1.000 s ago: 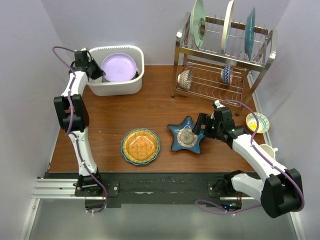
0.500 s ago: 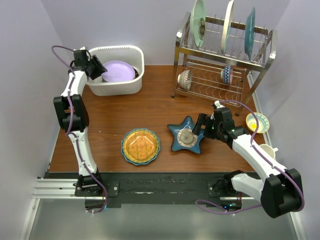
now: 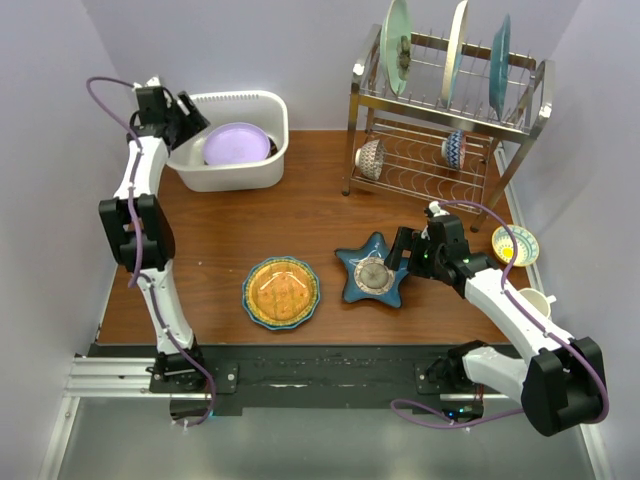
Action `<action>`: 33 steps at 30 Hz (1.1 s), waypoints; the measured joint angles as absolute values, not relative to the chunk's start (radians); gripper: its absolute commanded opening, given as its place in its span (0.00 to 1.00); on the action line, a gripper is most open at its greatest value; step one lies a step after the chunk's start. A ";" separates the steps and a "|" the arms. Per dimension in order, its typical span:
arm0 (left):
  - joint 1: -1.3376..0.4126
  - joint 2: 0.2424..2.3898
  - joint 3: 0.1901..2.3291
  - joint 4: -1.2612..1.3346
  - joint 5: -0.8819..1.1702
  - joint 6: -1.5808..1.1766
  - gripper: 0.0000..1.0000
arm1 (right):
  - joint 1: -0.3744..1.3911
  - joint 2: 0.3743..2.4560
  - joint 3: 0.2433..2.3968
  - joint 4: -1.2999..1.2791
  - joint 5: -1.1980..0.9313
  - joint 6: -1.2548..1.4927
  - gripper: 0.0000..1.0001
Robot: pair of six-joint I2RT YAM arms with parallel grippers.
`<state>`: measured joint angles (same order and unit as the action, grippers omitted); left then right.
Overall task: Place the plates into the plastic bin on the countertop
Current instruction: Place the plate in the plastic bin, then pick up the plate at the center of the board.
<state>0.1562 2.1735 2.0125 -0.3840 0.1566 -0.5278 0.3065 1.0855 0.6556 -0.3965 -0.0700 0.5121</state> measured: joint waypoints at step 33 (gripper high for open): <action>0.014 1.895 1.898 -0.414 0.533 -0.417 0.94 | 0.307 1.101 0.656 -0.395 -0.069 0.513 0.98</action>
